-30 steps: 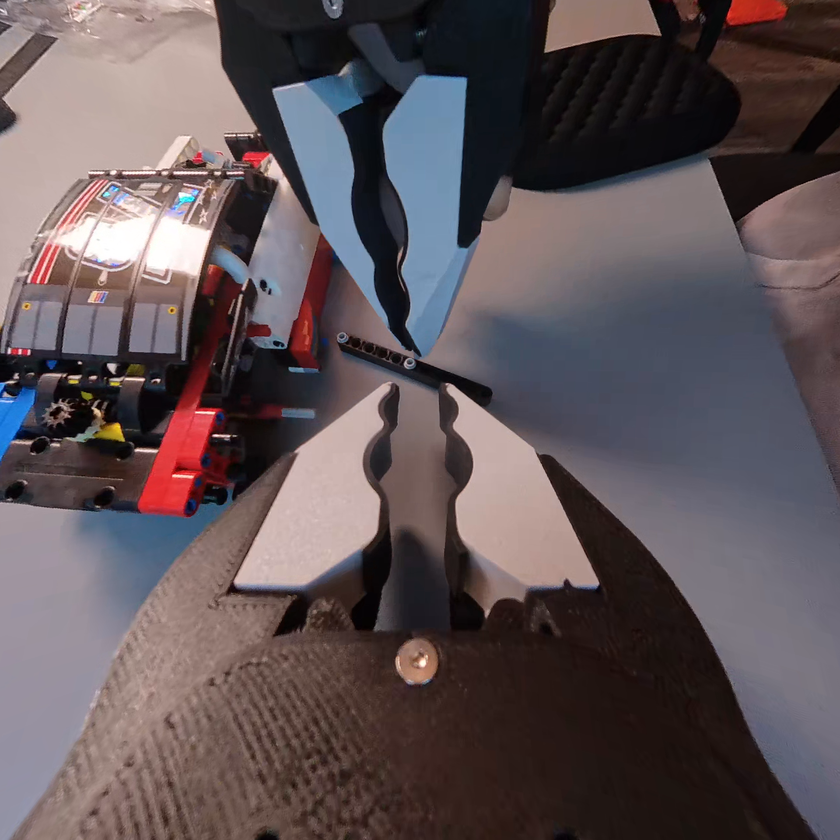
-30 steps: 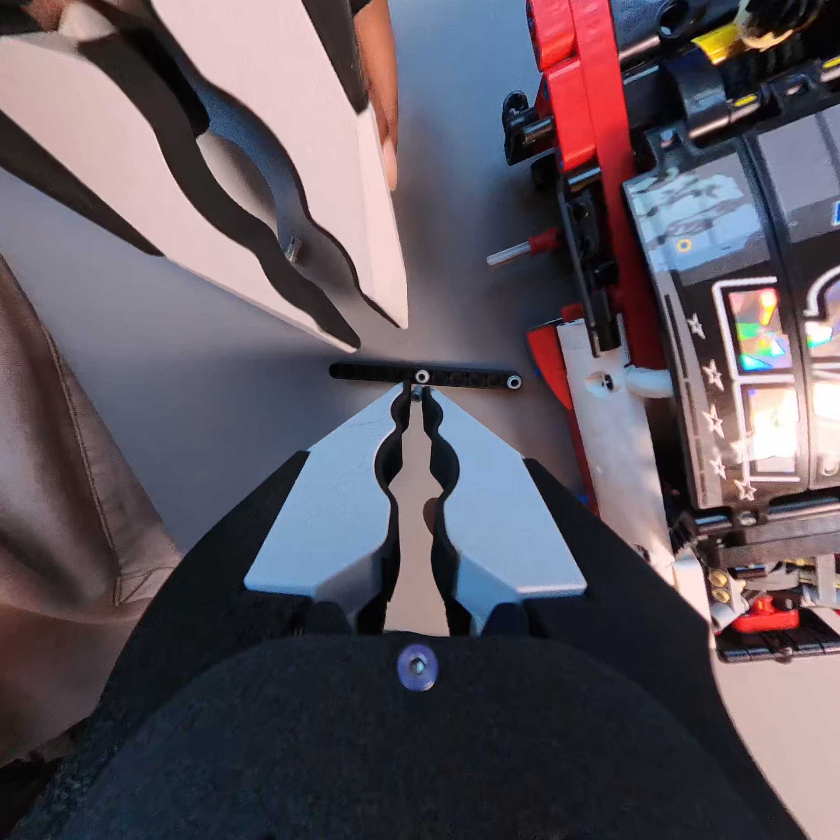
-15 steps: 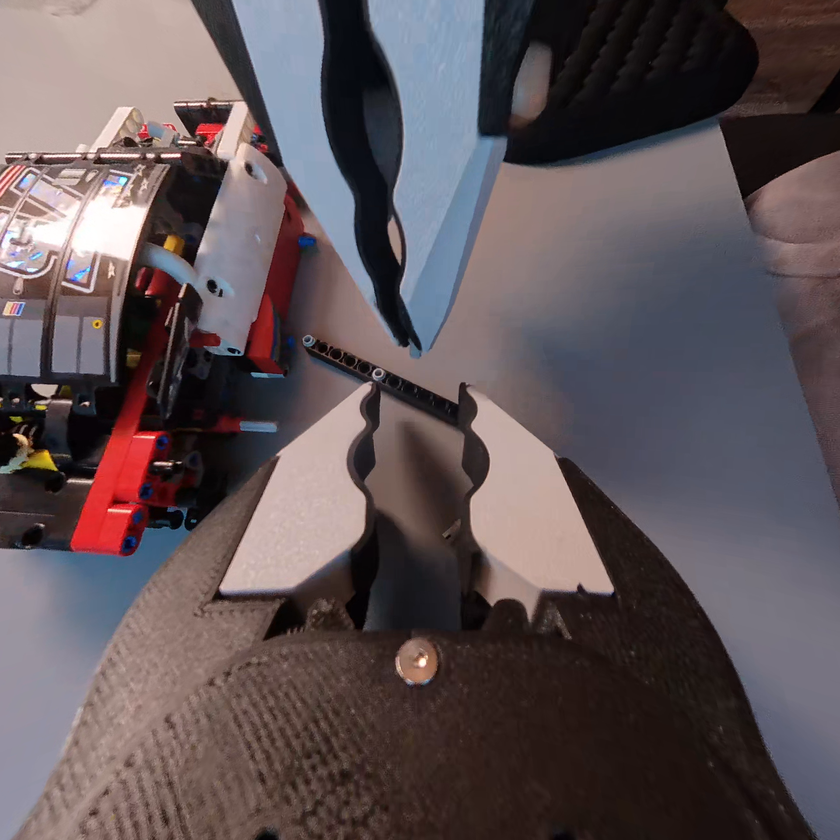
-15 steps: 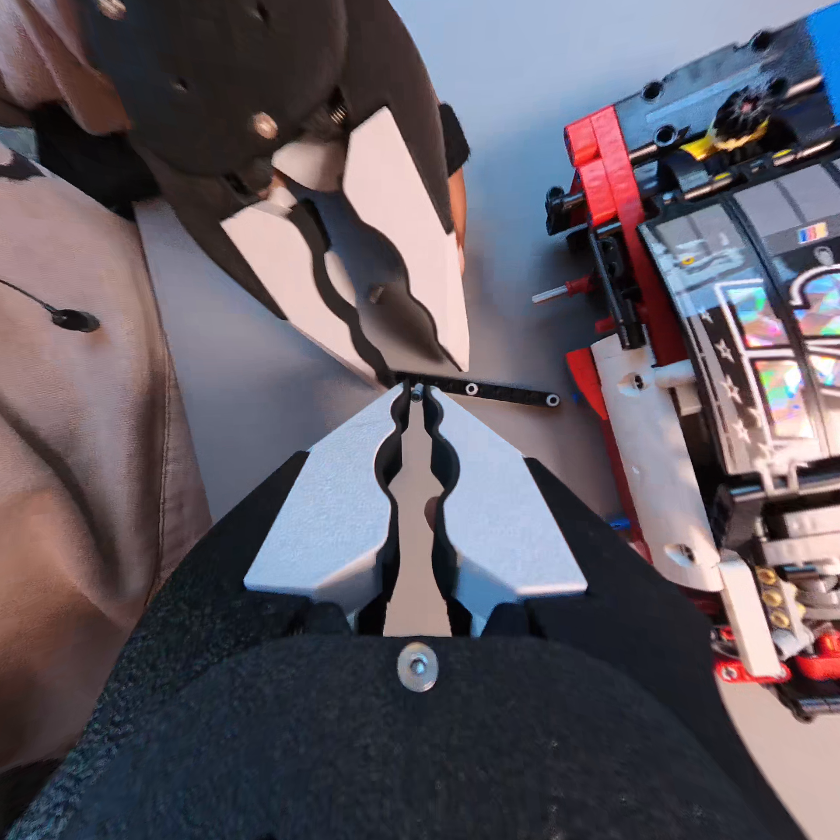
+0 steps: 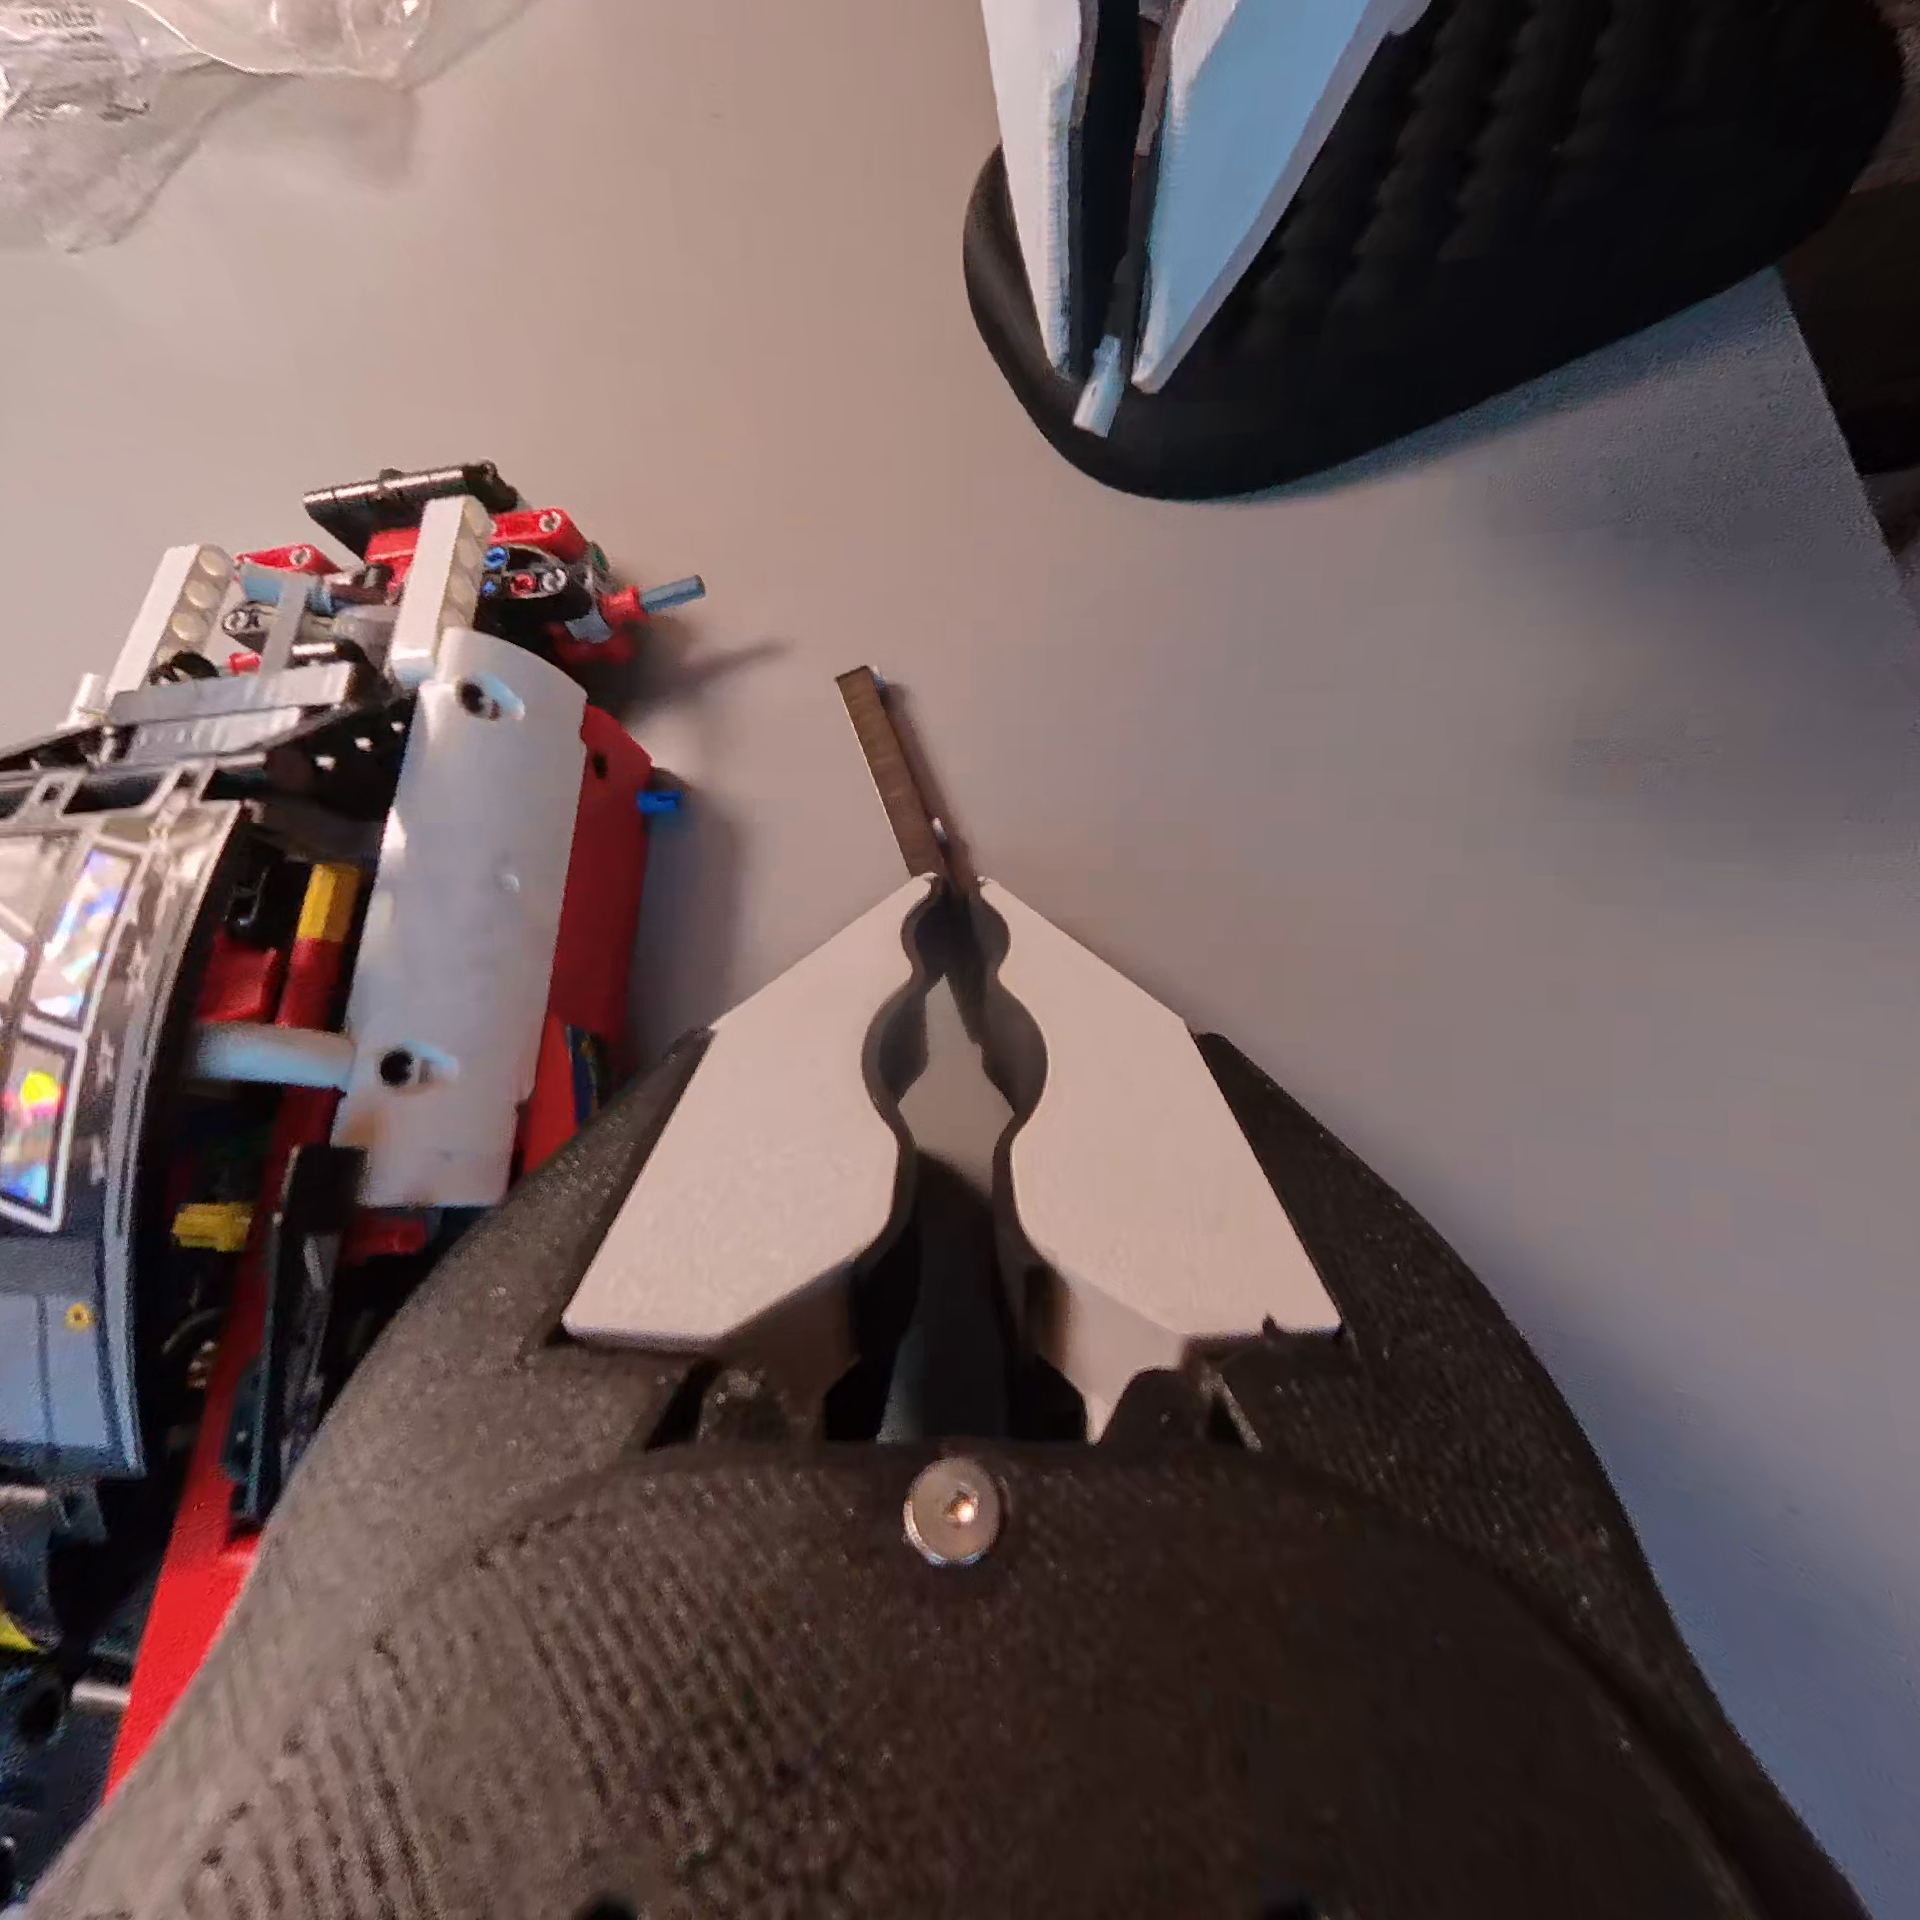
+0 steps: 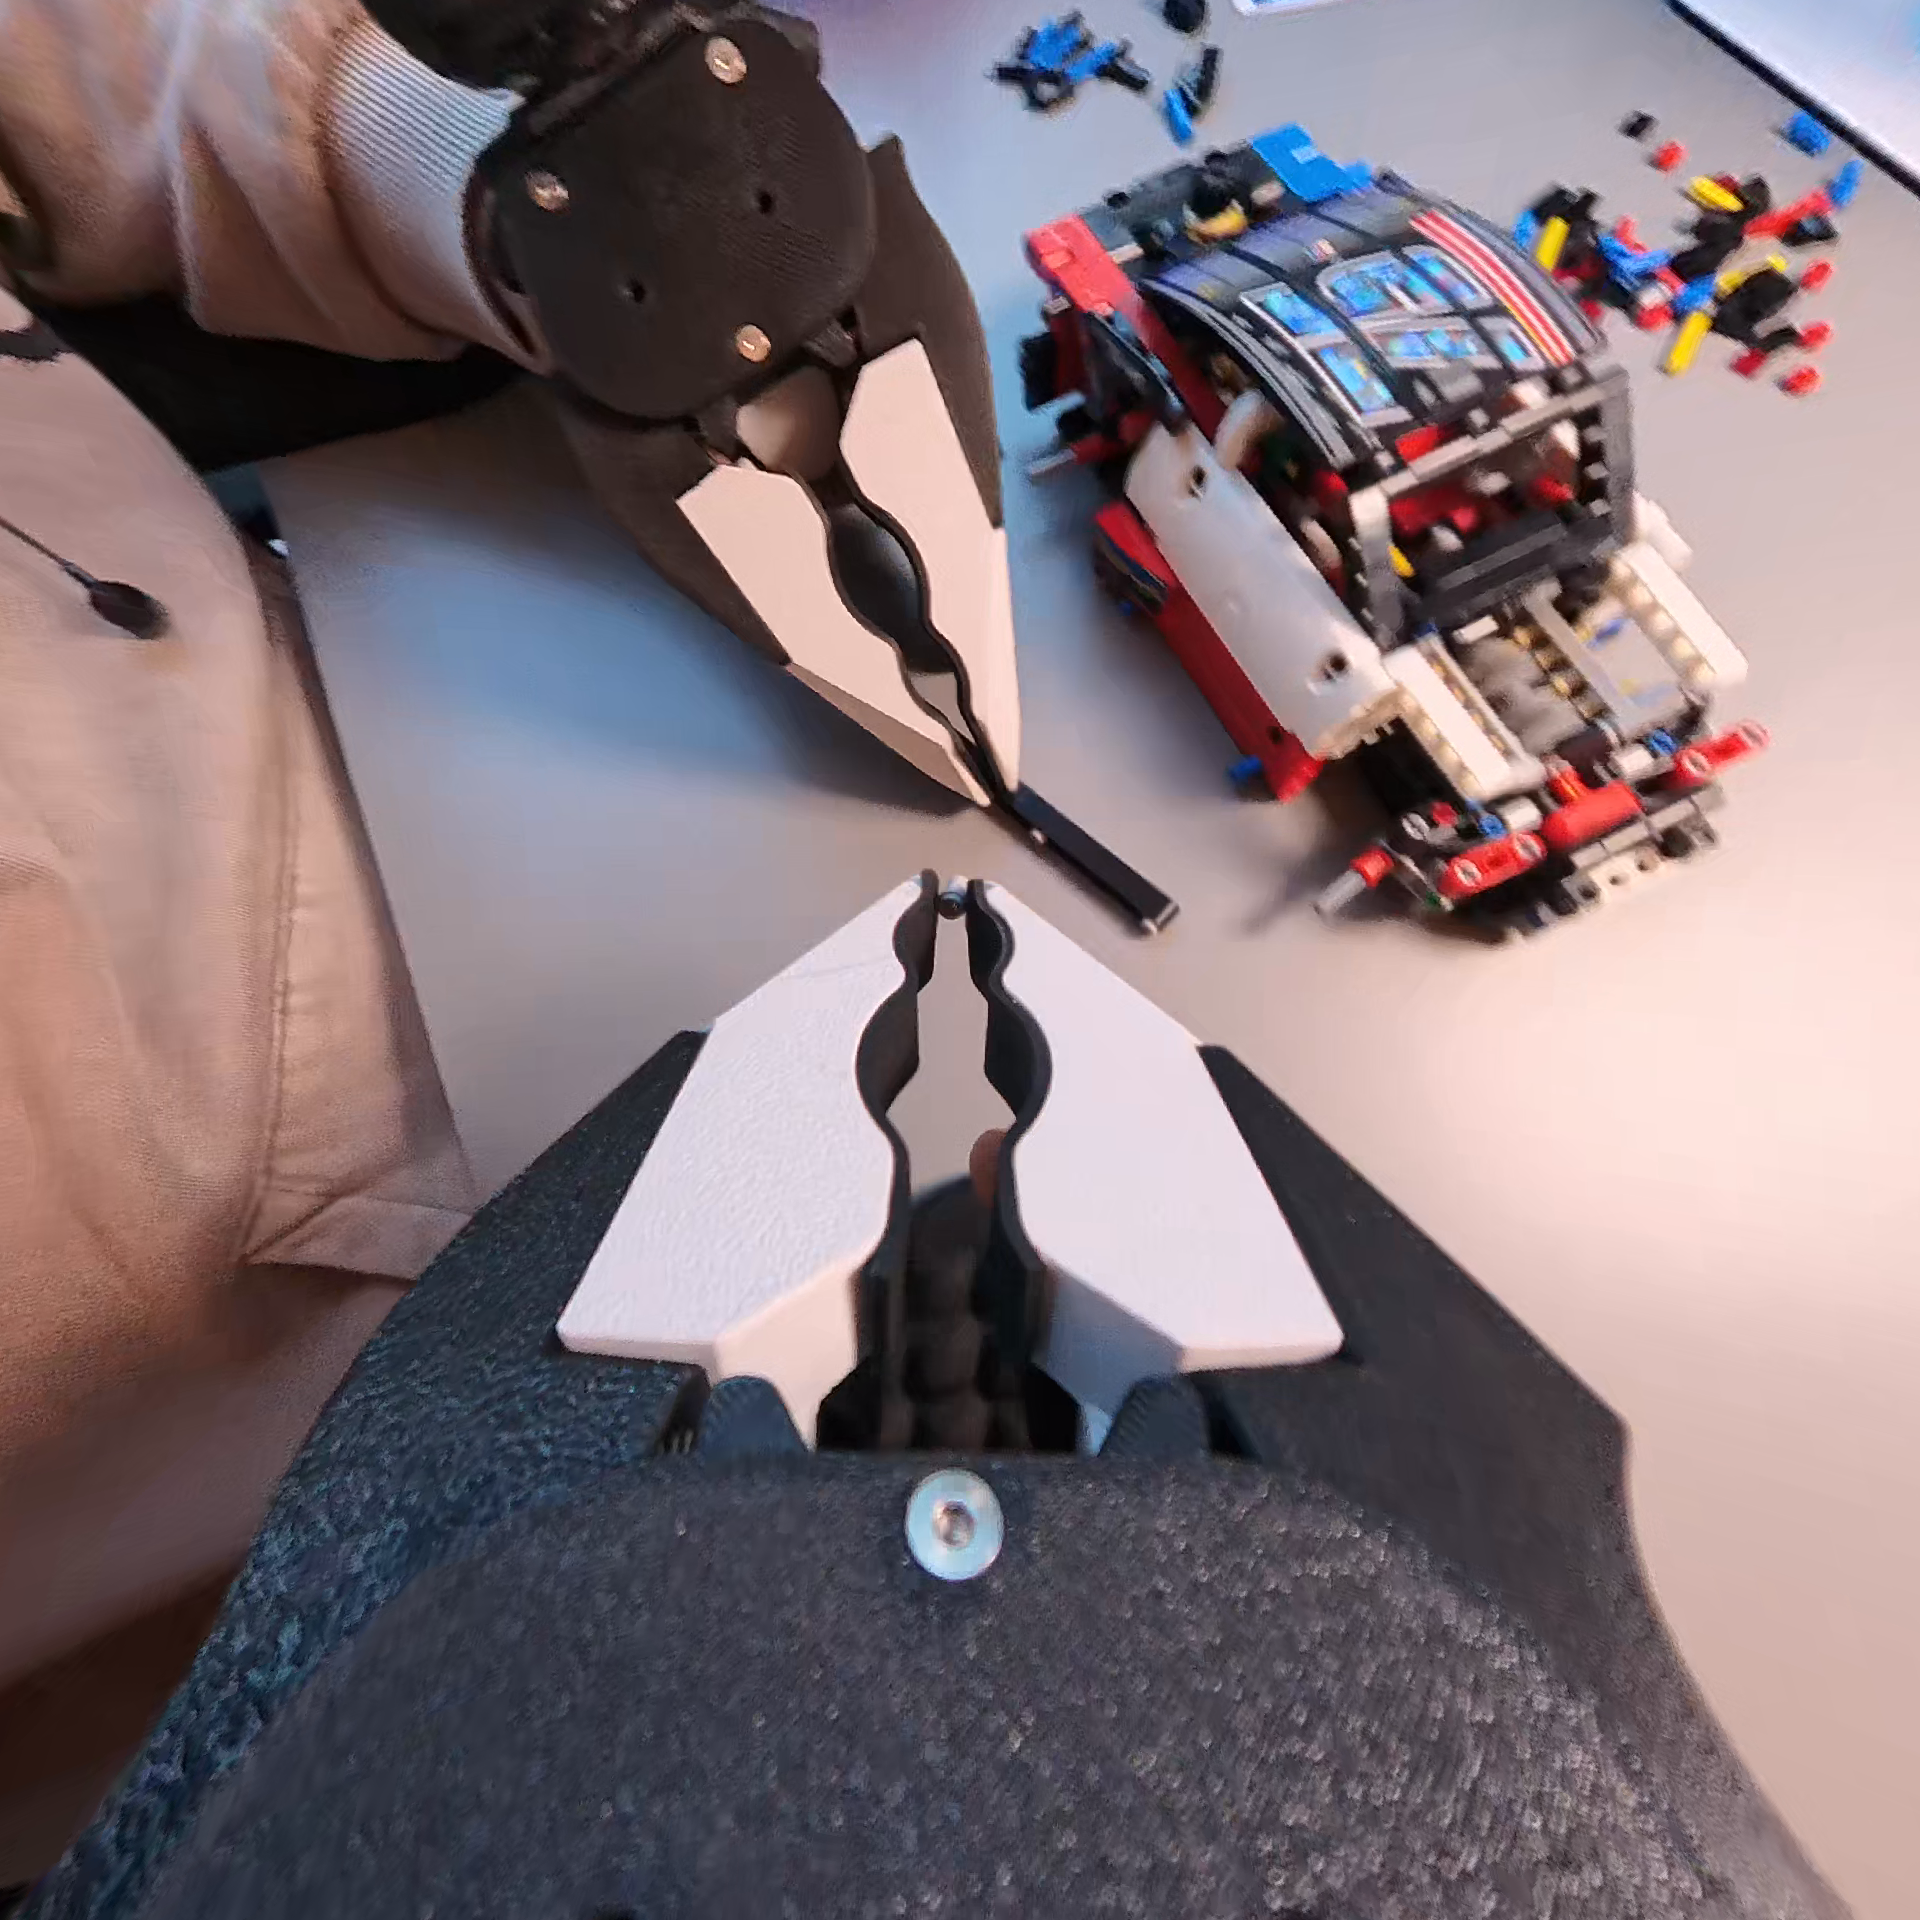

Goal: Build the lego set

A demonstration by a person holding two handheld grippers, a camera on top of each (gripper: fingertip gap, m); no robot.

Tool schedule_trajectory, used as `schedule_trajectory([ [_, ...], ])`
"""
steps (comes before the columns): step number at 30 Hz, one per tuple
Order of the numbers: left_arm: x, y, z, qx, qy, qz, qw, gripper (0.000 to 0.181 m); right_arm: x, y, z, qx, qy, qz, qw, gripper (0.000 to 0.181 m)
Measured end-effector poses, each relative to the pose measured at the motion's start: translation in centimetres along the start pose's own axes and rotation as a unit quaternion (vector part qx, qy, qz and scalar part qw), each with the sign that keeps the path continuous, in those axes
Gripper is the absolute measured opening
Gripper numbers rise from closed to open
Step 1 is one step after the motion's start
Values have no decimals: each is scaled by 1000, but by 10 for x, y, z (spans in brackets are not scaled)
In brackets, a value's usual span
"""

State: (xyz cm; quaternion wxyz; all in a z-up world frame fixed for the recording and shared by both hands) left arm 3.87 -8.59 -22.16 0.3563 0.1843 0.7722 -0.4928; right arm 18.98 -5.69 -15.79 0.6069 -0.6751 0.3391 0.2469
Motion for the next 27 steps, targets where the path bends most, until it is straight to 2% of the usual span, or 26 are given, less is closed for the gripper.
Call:
schedule_trajectory([
  [4, -16, 19, -9, 9, -33, -12, 999, 0, 12, -6, 14, 29, 14, -6, 999, 3],
  [7, -19, 24, -18, 66, -127, -13, 990, 0, 14, -4, 19, 28, 10, -6, 1000, 3],
  [9, -17, 19, -21, 121, -205, -12, 971, 0, 16, -1, 22, 33, -3, -13, 999, 3],
  [11, -9, 9, -25, 129, -241, -8, 962, 0, 17, 3, 26, 48, -42, -30, 998, 3],
  [12, -3, 3, -26, 121, -244, -9, 962, 1, 17, 6, 27, 53, -67, -36, 996, 3],
  [15, 3, -11, -21, 86, -204, 1, 975, 19, 14, 12, 37, 60, -129, -44, 989, 3],
  [19, -1, 0, -6, 45, -130, -13, 990, 29, 14, 18, 61, 17, -149, -77, 986, 3],
  [21, -6, 8, -5, 11, -78, -37, 996, 24, 12, 18, 71, 7, -149, -77, 986, 2],
  [23, -9, 12, -8, -1, -64, -58, 996, 6, 8, 16, 76, 9, -146, -67, 987, 2],
  [25, -10, 12, -12, 30, -101, -68, 992, 6, 5, 13, 77, 2, -142, -46, 989, 3],
  [27, -7, 8, -14, 123, -195, -70, 971, 5, 3, 9, 72, -21, -125, -19, 992, 3],
])
Point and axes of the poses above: each gripper's, where its closed fingertips meet, y out along the fingers, x out of its underside, z = x × y across the jaws, the point moved 8 cm from there along -y, back along the fingers, and after that the axes turned 6 degrees about y, right-handed, at the moved point
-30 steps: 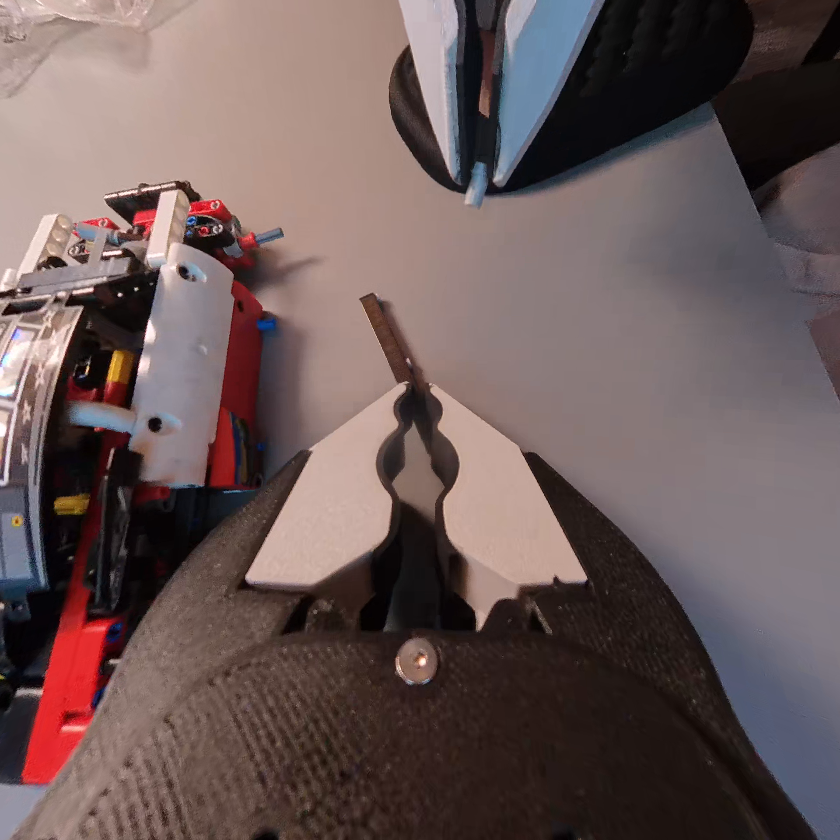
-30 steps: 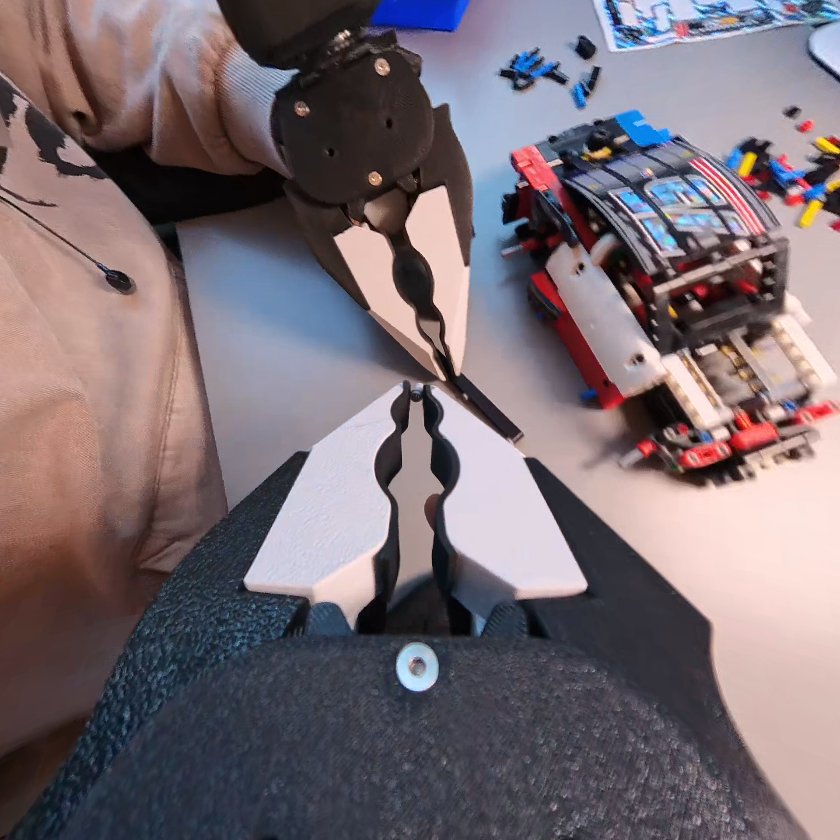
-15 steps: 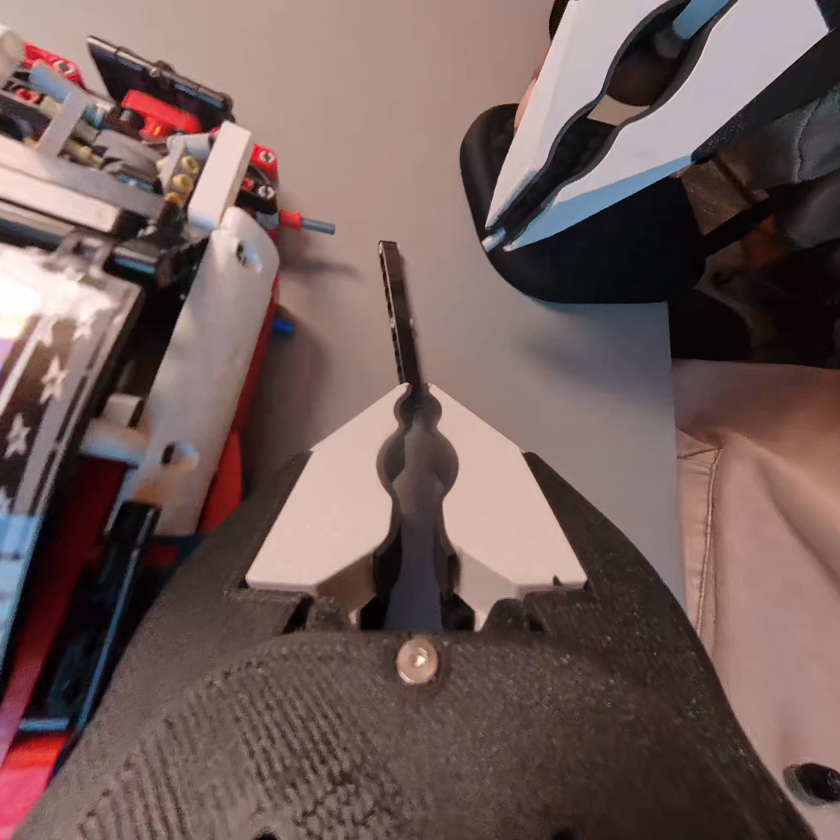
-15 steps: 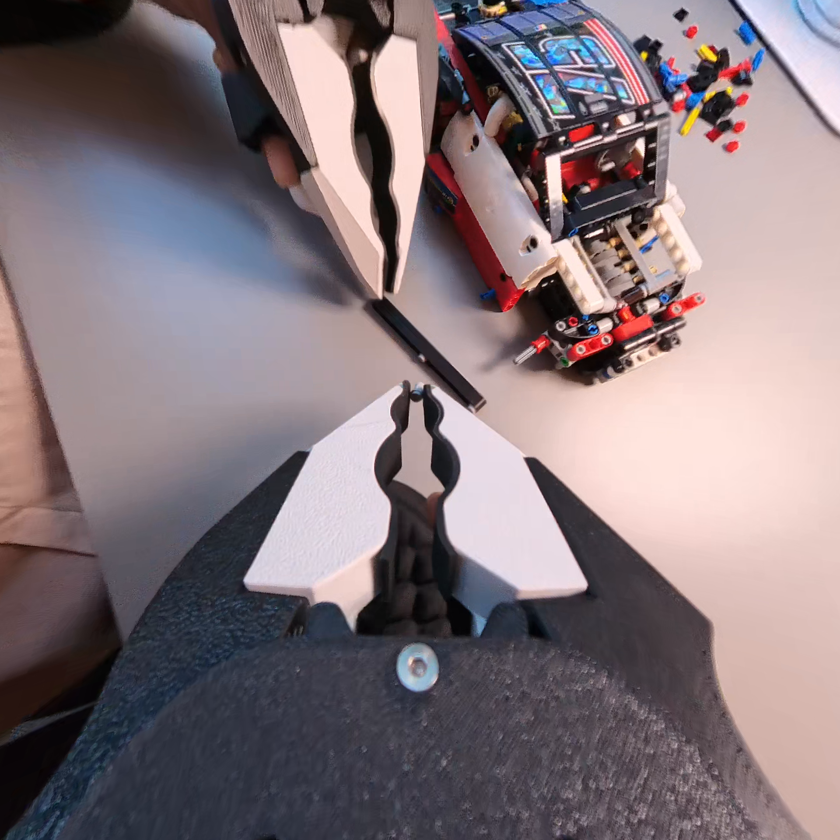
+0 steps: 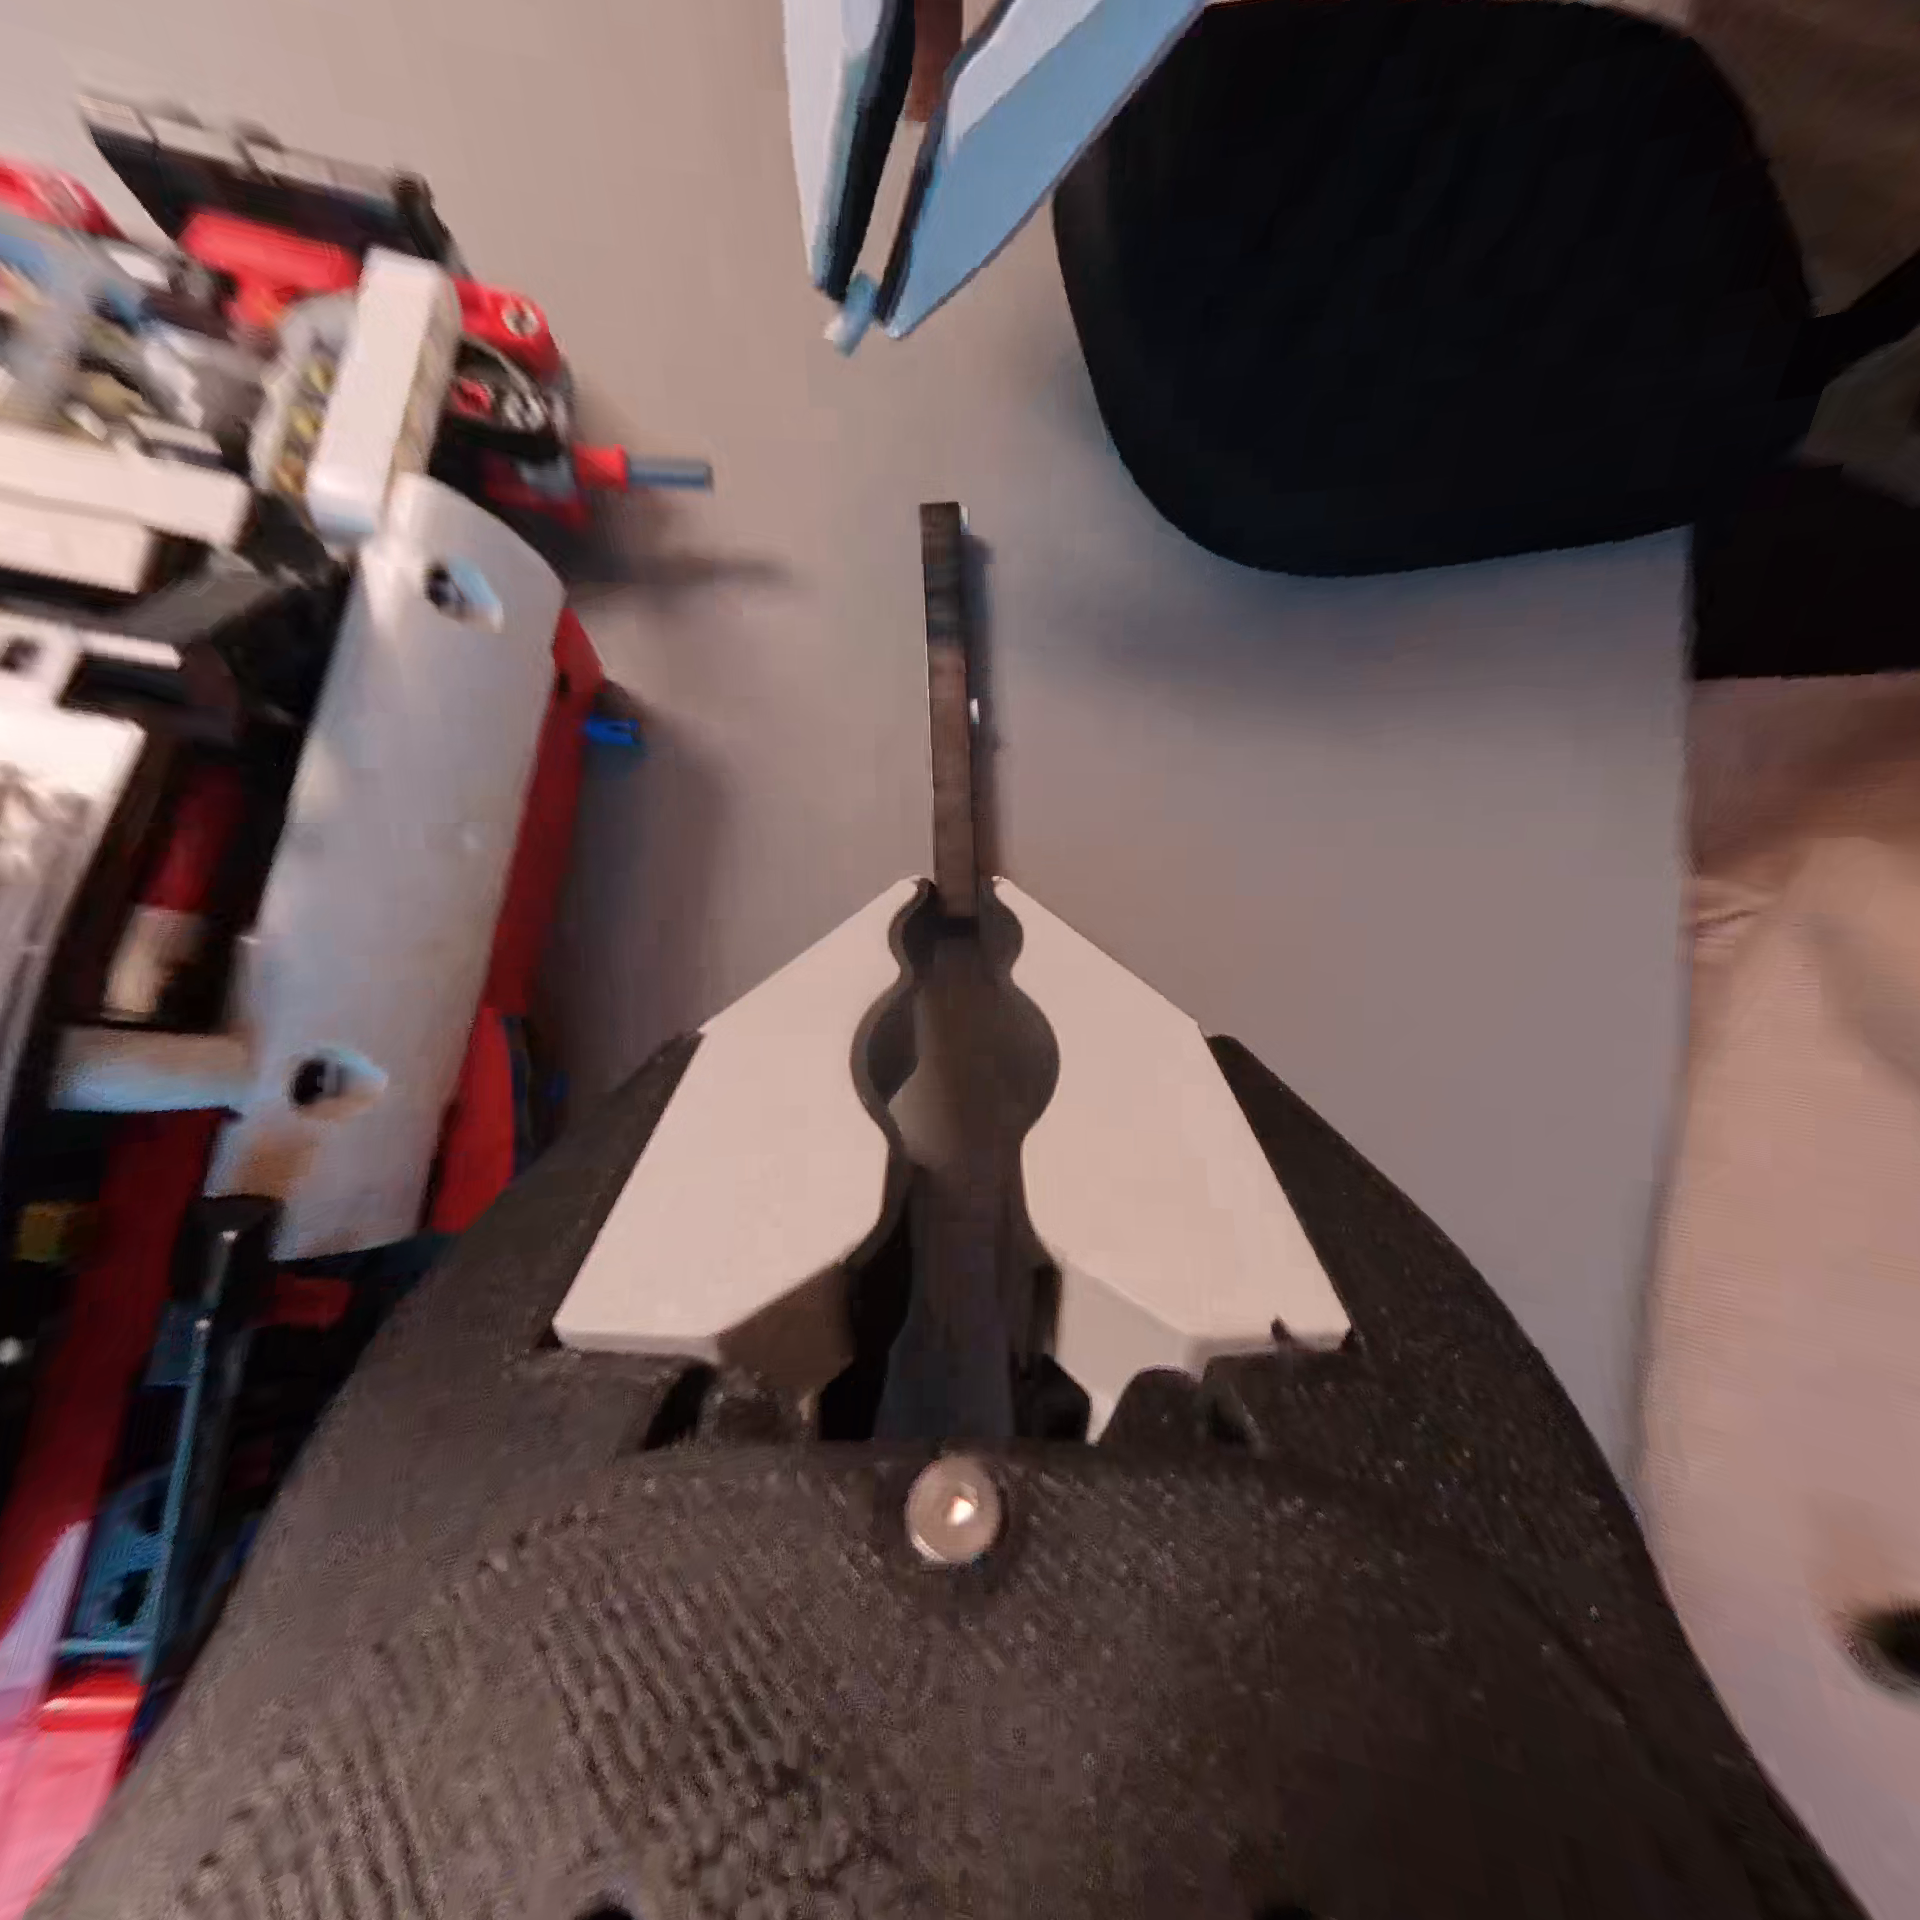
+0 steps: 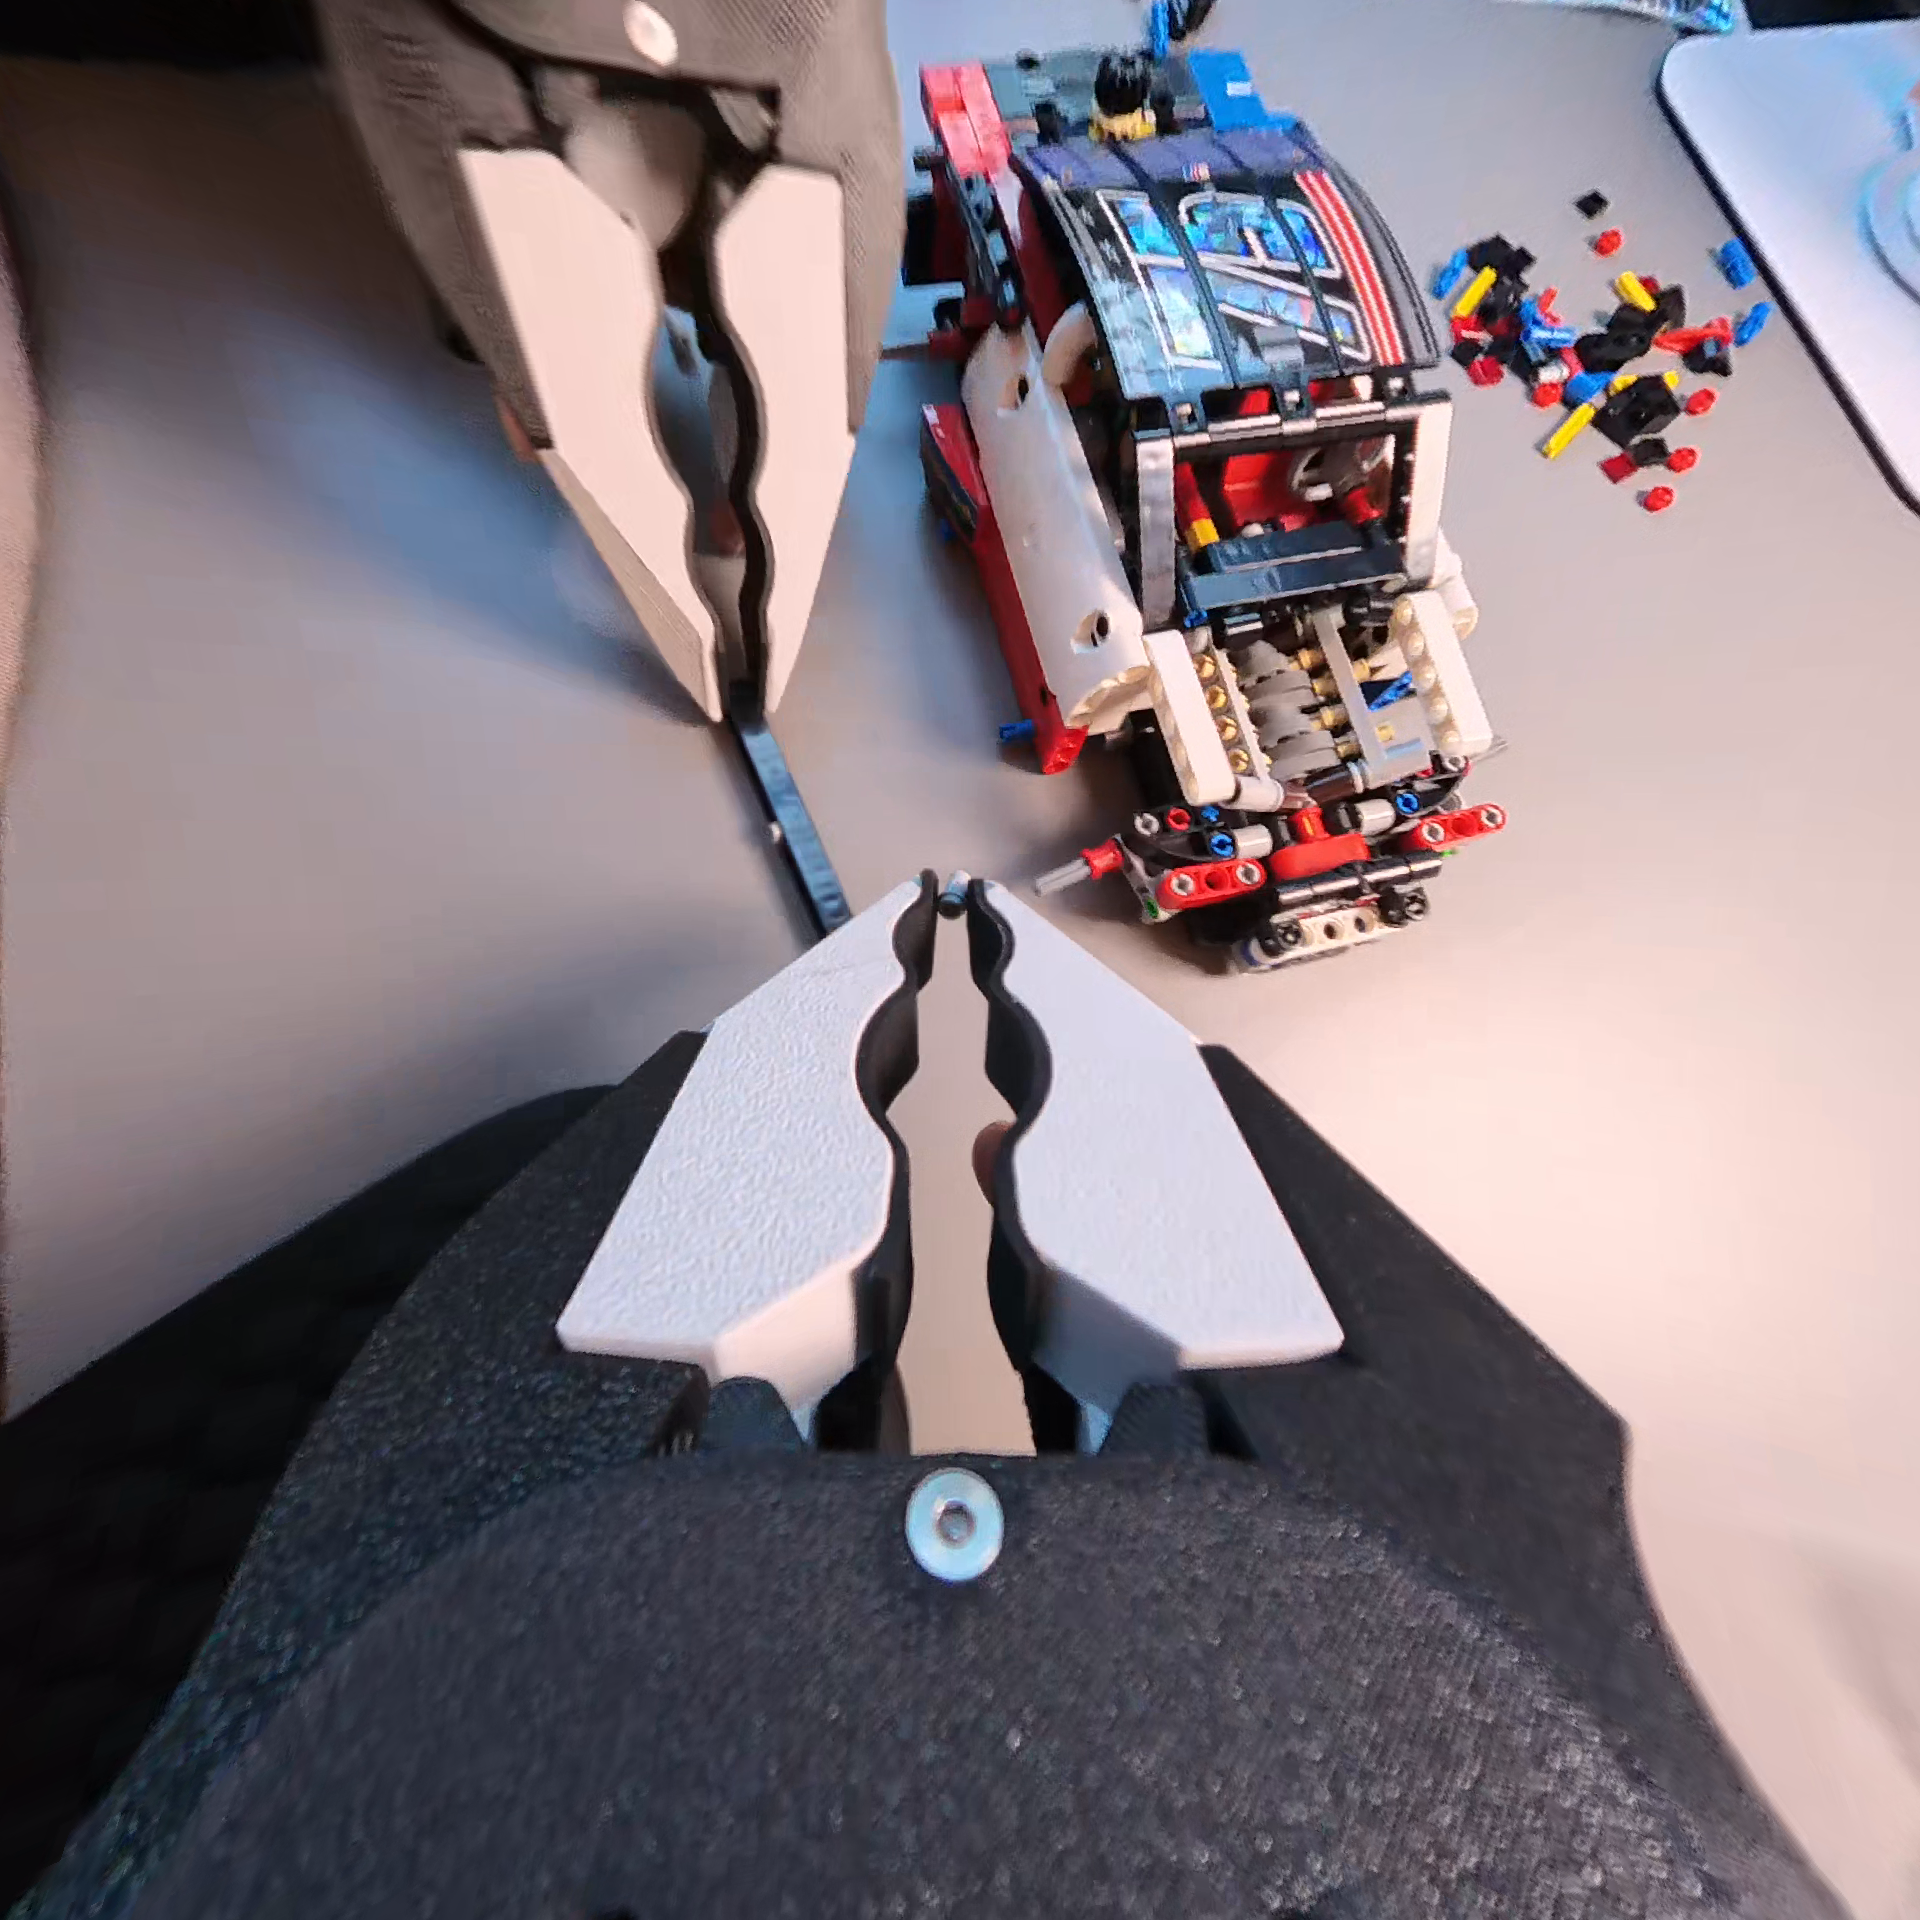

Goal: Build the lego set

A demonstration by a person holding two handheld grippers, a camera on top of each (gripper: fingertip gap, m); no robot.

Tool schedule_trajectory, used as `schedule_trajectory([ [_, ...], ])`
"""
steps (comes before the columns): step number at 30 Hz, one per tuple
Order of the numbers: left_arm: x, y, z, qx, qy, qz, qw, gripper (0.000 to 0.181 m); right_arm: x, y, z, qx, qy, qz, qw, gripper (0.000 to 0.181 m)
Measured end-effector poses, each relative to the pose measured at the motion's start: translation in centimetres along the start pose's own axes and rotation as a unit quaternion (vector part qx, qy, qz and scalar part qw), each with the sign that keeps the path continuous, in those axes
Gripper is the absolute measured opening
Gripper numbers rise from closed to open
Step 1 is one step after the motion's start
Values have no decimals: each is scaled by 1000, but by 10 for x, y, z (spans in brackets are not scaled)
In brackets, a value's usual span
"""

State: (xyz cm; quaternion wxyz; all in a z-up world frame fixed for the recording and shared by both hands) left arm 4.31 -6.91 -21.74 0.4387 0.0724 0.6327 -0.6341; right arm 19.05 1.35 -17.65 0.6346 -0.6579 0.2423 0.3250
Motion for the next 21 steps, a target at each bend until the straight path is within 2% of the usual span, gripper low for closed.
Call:
schedule_trajectory([
  [2, 5, -7, -2, 126, -101, 4, 987, 5, -1, -2, -7, -30, 20, 23, 999, 3],
  [3, 9, -10, -6, 151, -129, 13, 980, 5, -2, -3, -11, -48, 28, 31, 998, 3],
  [6, 19, -19, -18, 157, -166, 24, 973, 9, -1, -2, -23, -78, 31, 37, 996, 3],
  [9, 26, -28, -22, 117, -161, 28, 980, 19, 2, 0, -29, -83, 26, 28, 996, 3],
  [11, 29, -35, -23, 49, -113, 27, 992, 21, 4, 2, -30, -82, 28, 28, 996, 3],
  [14, 28, -37, -8, -35, 26, 40, 998, 21, 5, 4, -30, -79, 30, 33, 996, 3],
  [18, 26, -27, 18, -117, 188, 51, 974, 21, 5, 6, -29, -70, 29, 40, 996, 3],
  [21, 31, -22, 22, -150, 255, 46, 954, 20, 6, 5, -29, -67, 28, 44, 996, 3],
])
Point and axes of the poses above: each gripper's, where its closed fingertips meet, y out along the fingers, x out of its underside, z = x × y across the jaws, the point moved 8 cm from there along -y, back along the fingers, and after that the axes turned 6 degrees about y, right-handed, at the moved point
